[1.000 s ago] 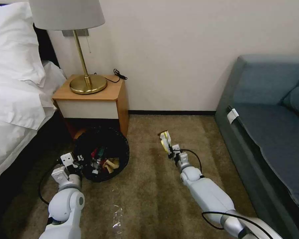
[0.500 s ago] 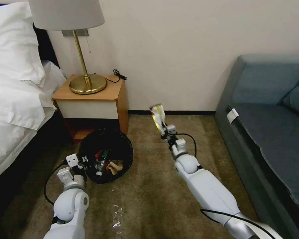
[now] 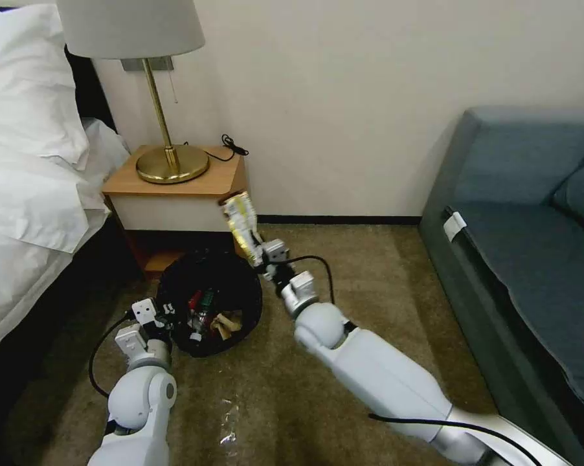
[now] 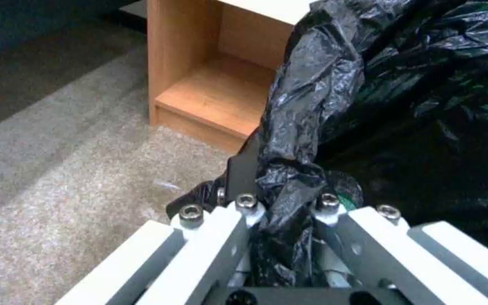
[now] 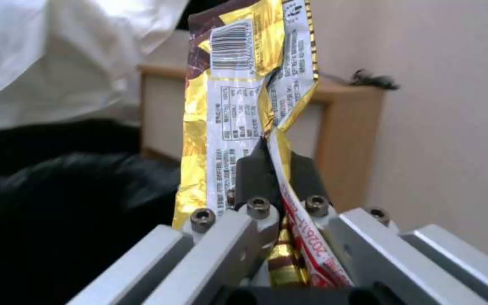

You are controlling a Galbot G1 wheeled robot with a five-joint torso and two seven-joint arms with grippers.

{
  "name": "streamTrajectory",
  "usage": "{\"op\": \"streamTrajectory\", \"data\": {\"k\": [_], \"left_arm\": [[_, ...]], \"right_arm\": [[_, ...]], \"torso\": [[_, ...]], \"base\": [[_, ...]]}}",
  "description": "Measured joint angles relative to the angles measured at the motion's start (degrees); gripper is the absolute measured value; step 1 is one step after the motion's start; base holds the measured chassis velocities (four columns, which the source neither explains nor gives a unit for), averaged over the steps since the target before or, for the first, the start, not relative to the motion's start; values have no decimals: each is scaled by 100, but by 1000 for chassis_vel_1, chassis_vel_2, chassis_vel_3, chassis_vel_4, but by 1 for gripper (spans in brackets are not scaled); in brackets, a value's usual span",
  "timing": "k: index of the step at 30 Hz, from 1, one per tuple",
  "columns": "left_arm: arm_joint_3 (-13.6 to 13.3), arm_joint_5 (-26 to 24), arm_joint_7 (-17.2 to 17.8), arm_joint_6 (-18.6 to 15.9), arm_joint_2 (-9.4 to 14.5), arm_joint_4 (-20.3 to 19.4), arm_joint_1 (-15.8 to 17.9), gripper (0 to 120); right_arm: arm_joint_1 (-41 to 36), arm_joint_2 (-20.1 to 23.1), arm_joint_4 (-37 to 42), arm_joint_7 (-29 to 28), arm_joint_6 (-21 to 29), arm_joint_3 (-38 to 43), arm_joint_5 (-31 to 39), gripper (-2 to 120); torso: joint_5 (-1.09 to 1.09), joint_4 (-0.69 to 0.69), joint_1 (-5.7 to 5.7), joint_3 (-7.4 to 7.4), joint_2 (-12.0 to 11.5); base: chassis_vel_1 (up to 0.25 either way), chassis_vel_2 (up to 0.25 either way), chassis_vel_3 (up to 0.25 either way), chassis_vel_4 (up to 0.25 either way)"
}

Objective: Pick up the trash bin, then pick up the garbage on the floor and place it into the trash bin.

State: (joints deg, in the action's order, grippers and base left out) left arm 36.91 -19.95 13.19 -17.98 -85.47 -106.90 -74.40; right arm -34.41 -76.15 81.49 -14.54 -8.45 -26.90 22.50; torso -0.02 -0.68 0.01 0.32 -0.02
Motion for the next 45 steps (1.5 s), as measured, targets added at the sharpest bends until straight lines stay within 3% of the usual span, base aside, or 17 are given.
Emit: {"op": "streamTrajectory", "data": {"k": [26,28,31,32,34,36,40,42,43,45], "left_arm": [[-103,76,12,6,-69,7,67,3],[-105,74,15,6,-69,-1,65,3],[-108,74,17,6,-70,-3,65,3],[-115,73,18,2,-73,-8,68,3],[-117,74,19,0,-73,-10,72,3],[-117,74,24,-3,-69,-12,84,3],[-114,72,25,-5,-66,-12,84,3],[-90,67,25,-6,-57,4,83,3],[-90,67,25,-6,-57,4,83,3],[-77,50,26,-8,-42,40,90,3]], "right_arm": [[-389,-60,-278,-62,-2,-506,-445,0],[-389,-45,-290,-62,13,-488,-507,13],[-389,-42,-292,-62,19,-479,-512,17],[-386,-42,-291,-62,25,-464,-518,27],[-385,-43,-291,-62,27,-459,-518,31],[-378,-56,-282,-62,29,-451,-518,42],[-370,-60,-268,-62,29,-446,-518,48],[-325,-47,-155,-62,43,-359,-510,67],[-325,-47,-155,-62,43,-359,-510,67],[-261,8,-9,-90,91,-84,-503,82]], "torso": [[1,-1,0,0,0],[1,-1,0,0,0],[1,-1,0,0,0],[1,-1,0,0,0],[1,-1,0,0,0],[1,-2,0,0,0],[1,-1,0,0,0],[1,-1,0,0,0],[1,-1,0,0,0],[1,-1,0,0,0]], "base": [[0,0,0,0],[0,0,0,0],[0,0,0,0],[0,0,0,0],[0,0,0,0],[0,0,0,0],[0,0,0,0],[0,0,0,0],[0,0,0,0],[0,0,0,0]]}}
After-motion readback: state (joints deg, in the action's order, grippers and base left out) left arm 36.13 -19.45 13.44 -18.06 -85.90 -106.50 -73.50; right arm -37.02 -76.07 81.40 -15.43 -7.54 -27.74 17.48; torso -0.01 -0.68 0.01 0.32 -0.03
